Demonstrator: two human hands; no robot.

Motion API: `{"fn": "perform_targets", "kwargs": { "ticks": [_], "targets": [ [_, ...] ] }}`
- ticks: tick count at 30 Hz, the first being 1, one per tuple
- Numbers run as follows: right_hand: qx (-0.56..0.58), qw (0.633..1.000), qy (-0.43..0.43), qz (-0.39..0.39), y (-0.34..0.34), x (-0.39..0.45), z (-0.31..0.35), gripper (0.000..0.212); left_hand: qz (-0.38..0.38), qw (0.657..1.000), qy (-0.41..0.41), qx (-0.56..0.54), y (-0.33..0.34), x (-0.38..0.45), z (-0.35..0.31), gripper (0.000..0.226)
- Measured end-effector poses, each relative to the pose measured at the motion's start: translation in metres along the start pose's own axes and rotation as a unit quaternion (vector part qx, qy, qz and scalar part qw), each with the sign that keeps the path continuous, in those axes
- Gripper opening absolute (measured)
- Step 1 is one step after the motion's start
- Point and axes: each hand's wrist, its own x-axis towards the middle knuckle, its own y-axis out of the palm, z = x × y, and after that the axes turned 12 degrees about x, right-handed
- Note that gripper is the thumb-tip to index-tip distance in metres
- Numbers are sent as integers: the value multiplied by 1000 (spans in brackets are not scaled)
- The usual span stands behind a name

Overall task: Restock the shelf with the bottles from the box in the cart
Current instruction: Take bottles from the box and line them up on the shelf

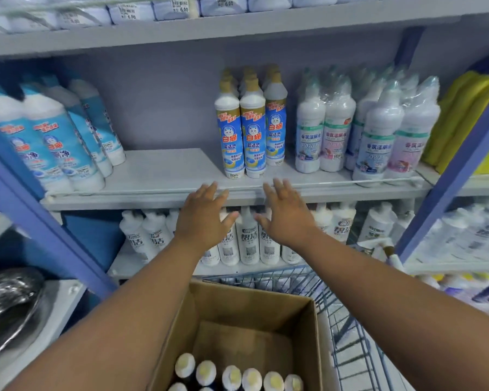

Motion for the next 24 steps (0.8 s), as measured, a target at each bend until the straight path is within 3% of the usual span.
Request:
{"fn": "perform_targets", "kwargs": {
  "ticks": [7,24],
  "targets": [
    [17,999,-32,14,32,-58,-3,77,-13,999,30,-24,15,-55,-26,60],
    [20,977,143,159,155,-158,-27,77,197,968,142,-63,143,-126,-50,71]
  ]
}}
